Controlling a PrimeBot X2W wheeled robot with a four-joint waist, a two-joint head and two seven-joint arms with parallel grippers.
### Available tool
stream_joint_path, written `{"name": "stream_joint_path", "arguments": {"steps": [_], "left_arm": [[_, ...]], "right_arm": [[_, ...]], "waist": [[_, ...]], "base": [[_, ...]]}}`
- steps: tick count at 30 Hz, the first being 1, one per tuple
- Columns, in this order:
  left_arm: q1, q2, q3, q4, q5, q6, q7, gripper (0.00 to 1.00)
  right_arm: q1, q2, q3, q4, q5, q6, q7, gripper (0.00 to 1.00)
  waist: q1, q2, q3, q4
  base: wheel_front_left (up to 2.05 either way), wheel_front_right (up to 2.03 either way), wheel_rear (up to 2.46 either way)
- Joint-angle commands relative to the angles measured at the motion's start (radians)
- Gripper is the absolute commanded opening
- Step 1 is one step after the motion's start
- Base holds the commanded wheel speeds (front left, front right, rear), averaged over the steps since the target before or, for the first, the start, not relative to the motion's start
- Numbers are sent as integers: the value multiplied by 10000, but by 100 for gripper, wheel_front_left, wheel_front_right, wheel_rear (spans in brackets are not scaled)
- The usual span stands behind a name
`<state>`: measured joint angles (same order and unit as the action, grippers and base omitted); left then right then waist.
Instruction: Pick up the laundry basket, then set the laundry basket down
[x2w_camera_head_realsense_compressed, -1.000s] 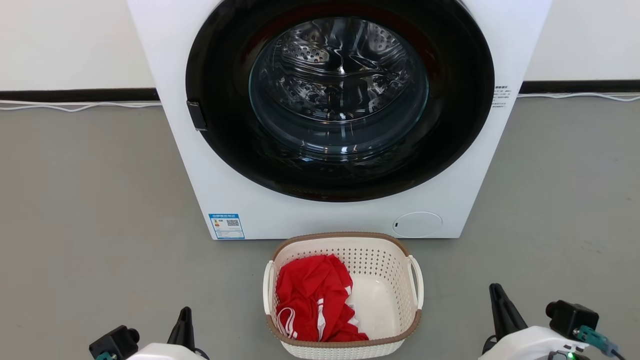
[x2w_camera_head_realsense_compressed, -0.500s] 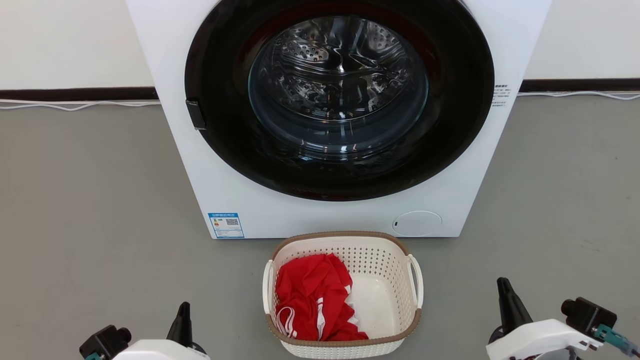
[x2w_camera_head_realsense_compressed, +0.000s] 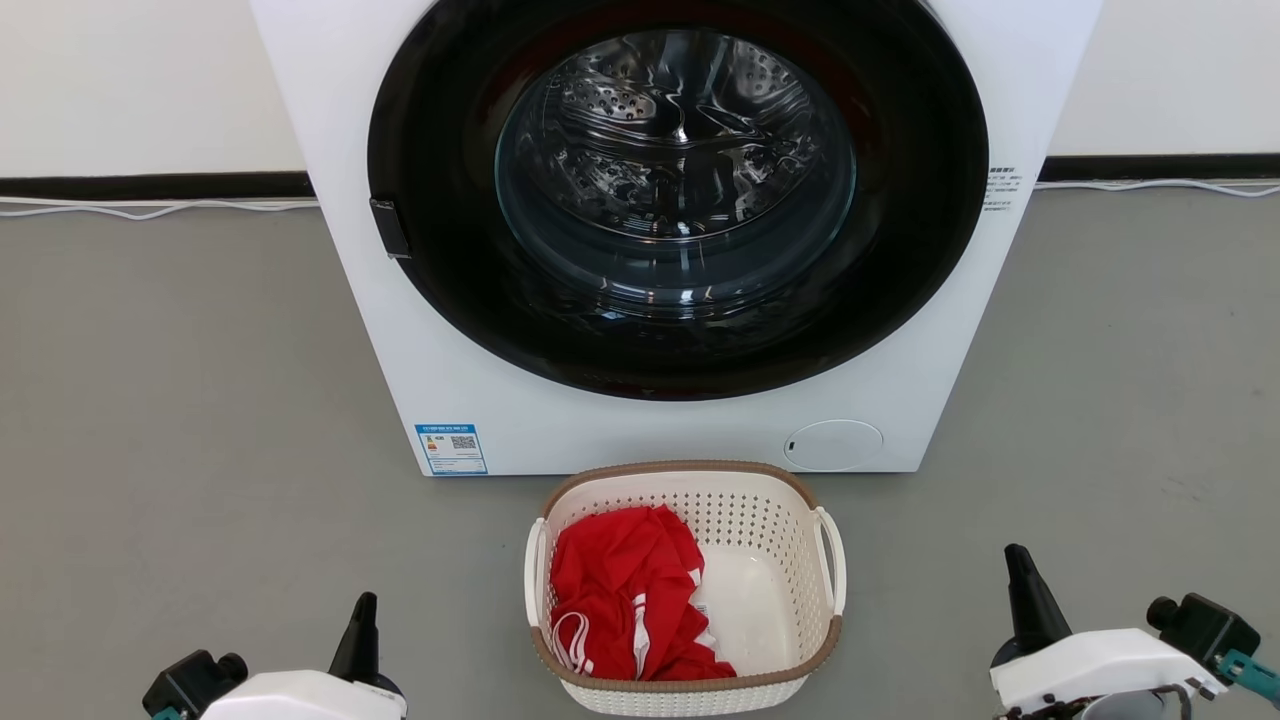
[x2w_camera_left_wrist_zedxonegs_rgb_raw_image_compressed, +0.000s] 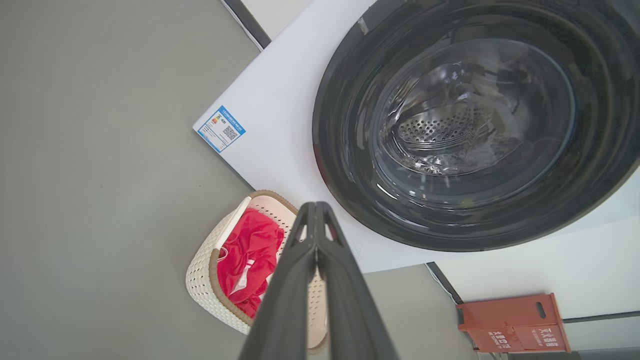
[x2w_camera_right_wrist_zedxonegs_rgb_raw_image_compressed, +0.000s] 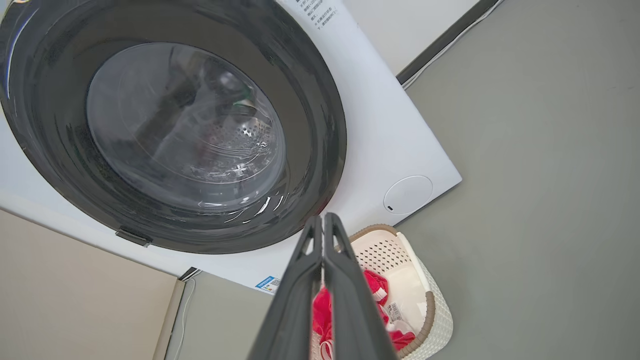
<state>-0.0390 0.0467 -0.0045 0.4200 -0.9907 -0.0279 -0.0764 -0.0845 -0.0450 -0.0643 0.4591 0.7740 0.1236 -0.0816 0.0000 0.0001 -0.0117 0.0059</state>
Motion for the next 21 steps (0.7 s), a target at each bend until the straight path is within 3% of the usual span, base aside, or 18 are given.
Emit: {"name": "stream_joint_path", "arguments": {"steps": [1, 21], "left_arm": [[-499, 71, 211, -337, -248, -148, 76, 0], [-557, 60, 504, -759, -2024, -412, 623, 0]], "right_arm": [[-287, -38, 54, -373, 325, 35, 121, 0], [-271, -43, -110, -903, 2729, 46, 668, 0]], "waist": [[0, -1, 3, -1], [0, -1, 46, -19]], "base": [[0, 0, 0], [0, 0, 0]]}}
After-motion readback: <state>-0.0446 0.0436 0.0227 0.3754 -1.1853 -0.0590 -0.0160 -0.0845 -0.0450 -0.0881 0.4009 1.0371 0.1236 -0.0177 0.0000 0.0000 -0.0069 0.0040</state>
